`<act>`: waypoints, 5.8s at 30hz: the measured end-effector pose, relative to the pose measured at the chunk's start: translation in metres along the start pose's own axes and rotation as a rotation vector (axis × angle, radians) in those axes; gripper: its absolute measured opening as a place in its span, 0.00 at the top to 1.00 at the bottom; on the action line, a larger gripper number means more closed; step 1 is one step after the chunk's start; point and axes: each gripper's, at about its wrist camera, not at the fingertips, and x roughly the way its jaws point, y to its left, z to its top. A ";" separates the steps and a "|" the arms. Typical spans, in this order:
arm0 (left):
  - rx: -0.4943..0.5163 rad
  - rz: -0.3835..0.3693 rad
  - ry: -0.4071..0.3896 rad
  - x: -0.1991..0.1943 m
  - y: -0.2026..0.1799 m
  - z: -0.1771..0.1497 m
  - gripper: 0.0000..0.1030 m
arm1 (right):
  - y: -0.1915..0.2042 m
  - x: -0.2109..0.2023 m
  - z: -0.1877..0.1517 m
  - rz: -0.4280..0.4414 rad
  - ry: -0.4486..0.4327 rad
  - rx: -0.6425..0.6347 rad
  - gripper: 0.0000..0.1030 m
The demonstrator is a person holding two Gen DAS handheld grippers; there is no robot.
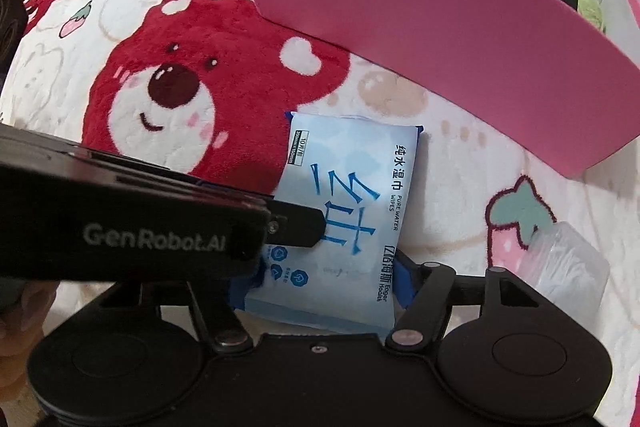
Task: Organize objects
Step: 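Lift the wet-wipes pack with the left gripper and carry it toward the pink box, then lower the wet-wipes pack into the pink box with the left gripper, then open the left gripper and release the wet-wipes pack in the box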
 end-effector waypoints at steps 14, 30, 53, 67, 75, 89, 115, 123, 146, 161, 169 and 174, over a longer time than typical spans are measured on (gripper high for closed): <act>0.076 0.024 -0.042 -0.031 -0.017 -0.008 0.78 | 0.003 -0.025 -0.004 0.078 -0.024 0.069 0.35; 0.187 0.002 -0.077 -0.090 -0.042 -0.016 0.78 | 0.029 -0.079 -0.013 0.036 -0.176 0.095 0.36; 0.314 -0.031 -0.061 -0.181 -0.098 -0.025 0.75 | 0.048 -0.178 -0.032 0.101 -0.284 0.153 0.34; 0.334 -0.052 -0.073 -0.182 -0.117 0.014 0.75 | 0.037 -0.199 -0.006 0.053 -0.347 0.169 0.33; 0.355 -0.054 -0.098 -0.174 -0.132 0.040 0.75 | 0.017 -0.200 0.011 0.061 -0.383 0.211 0.33; 0.357 -0.108 -0.136 -0.128 -0.156 0.120 0.69 | -0.035 -0.189 0.068 -0.011 -0.435 0.222 0.35; 0.229 -0.142 -0.105 0.010 -0.086 0.163 0.64 | -0.101 -0.058 0.105 -0.024 -0.385 0.291 0.35; 0.184 -0.159 -0.070 0.036 -0.074 0.162 0.65 | -0.108 -0.042 0.102 -0.042 -0.325 0.343 0.38; 0.157 -0.199 -0.024 0.056 -0.065 0.156 0.62 | -0.119 -0.011 0.096 -0.150 -0.174 0.433 0.48; 0.211 -0.088 -0.094 0.054 -0.058 0.151 0.88 | -0.106 -0.012 0.101 -0.289 -0.199 0.302 0.48; 0.202 -0.091 -0.103 0.046 -0.061 0.161 0.89 | -0.106 -0.020 0.098 -0.280 -0.293 0.244 0.42; 0.205 -0.086 -0.132 0.039 -0.064 0.162 0.89 | -0.107 -0.015 0.101 -0.308 -0.331 0.197 0.44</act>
